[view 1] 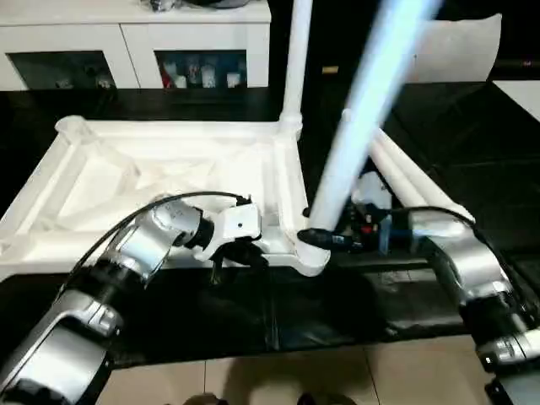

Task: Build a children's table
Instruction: Insert table leg to table base

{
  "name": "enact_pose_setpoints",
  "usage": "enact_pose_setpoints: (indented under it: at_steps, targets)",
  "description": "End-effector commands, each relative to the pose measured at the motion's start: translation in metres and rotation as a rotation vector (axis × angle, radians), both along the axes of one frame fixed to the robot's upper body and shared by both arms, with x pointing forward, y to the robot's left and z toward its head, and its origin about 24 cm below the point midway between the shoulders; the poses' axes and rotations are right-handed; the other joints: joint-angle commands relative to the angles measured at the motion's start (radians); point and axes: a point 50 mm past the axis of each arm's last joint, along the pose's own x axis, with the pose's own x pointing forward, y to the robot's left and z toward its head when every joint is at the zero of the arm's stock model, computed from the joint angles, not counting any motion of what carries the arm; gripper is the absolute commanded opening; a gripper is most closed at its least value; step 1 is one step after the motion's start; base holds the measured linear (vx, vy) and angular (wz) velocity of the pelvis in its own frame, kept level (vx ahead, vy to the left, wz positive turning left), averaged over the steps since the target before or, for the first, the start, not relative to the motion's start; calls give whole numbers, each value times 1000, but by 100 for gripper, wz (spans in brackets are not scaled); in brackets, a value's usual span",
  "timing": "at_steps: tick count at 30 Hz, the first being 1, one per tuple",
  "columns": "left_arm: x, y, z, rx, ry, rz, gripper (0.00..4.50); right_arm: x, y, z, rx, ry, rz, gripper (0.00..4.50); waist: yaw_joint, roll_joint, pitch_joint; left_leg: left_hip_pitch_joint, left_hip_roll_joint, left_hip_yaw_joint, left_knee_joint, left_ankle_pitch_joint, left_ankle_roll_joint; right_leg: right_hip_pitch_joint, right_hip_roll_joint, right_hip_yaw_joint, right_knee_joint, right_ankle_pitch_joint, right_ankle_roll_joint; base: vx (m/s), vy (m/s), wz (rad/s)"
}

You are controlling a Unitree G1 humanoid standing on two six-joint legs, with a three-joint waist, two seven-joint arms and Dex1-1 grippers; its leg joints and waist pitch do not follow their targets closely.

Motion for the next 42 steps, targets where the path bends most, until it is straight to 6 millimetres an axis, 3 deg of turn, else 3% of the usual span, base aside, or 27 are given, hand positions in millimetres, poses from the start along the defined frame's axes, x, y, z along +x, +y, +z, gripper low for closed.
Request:
enact_pose_setpoints:
  at_steps: [1, 13, 17, 20, 21, 22, 24, 27, 29, 30, 32, 34, 37, 42]
  targets:
    - [12, 3, 25, 11, -102, -15, 0, -29, -5, -67, -213, 293, 42, 187, 11, 11, -36, -4, 92, -32, -91, -210, 58, 40, -109, 60, -83, -249, -276, 0, 0, 0]
    - [13, 20, 24, 14, -74, 32, 0, -25, 3, -63, -167, 268, 11, 187, 12, 12, -26, -3, 98, -36, -106, -267, 36, 32, -118, 68, -98, -384, -239, 0, 0, 0]
    - [8, 26, 20, -27, -39, 134, 0, -15, 4, -64, -142, 235, -138, 187, 4, 12, -25, -9, 98, -38, -111, -252, 30, 35, -120, 69, -97, -387, -236, 0, 0, 0]
    - [7, 27, 19, -39, -35, 173, 0, -13, 4, -65, -145, 229, -182, 187, 1, 12, -22, -3, 94, -37, -113, -258, 31, 28, -116, 70, -108, -452, -218, 0, 0, 0]
    - [3, 28, 16, -51, -30, 216, 0, -10, 4, -66, -146, 220, -226, 187, 3, 13, -23, 1, 95, -35, -114, -257, 34, 26, -115, 72, -109, -457, -215, 0, 0, 0]
    - [-3, 27, 13, -70, -18, 269, 0, -8, 5, -66, -141, 209, -268, 187, -1, 14, -22, -9, 99, -38, -119, -235, 26, 33, -117, 70, -102, -412, -228, 0, 0, 0]
    - [-6, 27, 11, -80, -18, 315, 0, -7, 5, -65, -137, 201, -291, 187, -3, 15, -27, -7, 97, -34, -117, -223, 31, 32, -112, 70, -101, -365, -240, 0, 0, 0]
    - [-15, 20, 8, -94, -23, 432, 0, -3, 5, -64, -133, 184, -356, 187, -6, 16, -31, -6, 97, -28, -116, -191, 42, 35, -108, 69, -97, -297, -259, 0, 0, 0]
    - [-22, 1, 10, -125, -8, 500, 0, 1, 5, -64, -134, 178, -405, 187, -4, 16, -32, -5, 96, -25, -114, -166, 50, 37, -107, 69, -96, -264, -271, 0, 0, 0]
    - [-24, -9, 11, -140, -4, 506, 0, 2, 5, -64, -135, 178, -418, 187, -2, 10, -33, -6, 94, -23, -112, -156, 59, 38, -106, 67, -98, -264, -274, 0, 0, 0]
    - [-29, -27, 13, -172, 5, 501, 0, 4, 6, -65, -132, 188, -446, 187, 4, 12, -29, -4, 92, -22, -111, -156, 70, 35, -106, 66, -104, -299, -272, 0, 0, 0]
    - [-32, -45, 16, -207, -2, 473, 0, 5, 6, -66, -128, 215, -470, 187, 7, 0, -33, -5, 91, -22, -110, -155, 82, 37, -105, 64, -109, -343, -250, 0, 0, 0]
    - [-35, -54, 18, -222, -20, 446, 0, 5, 7, -68, -127, 229, -466, 187, 10, 1, -34, -6, 91, -24, -110, -158, 93, 34, -106, 63, -110, -351, -237, 0, 0, 0]
    - [-35, -47, 18, -182, -56, 463, 0, 5, 9, -69, -121, 240, -455, 187, 13, 2, -37, -6, 92, -27, -112, -173, 87, 33, -107, 62, -112, -375, -215, 0, 0, 0]
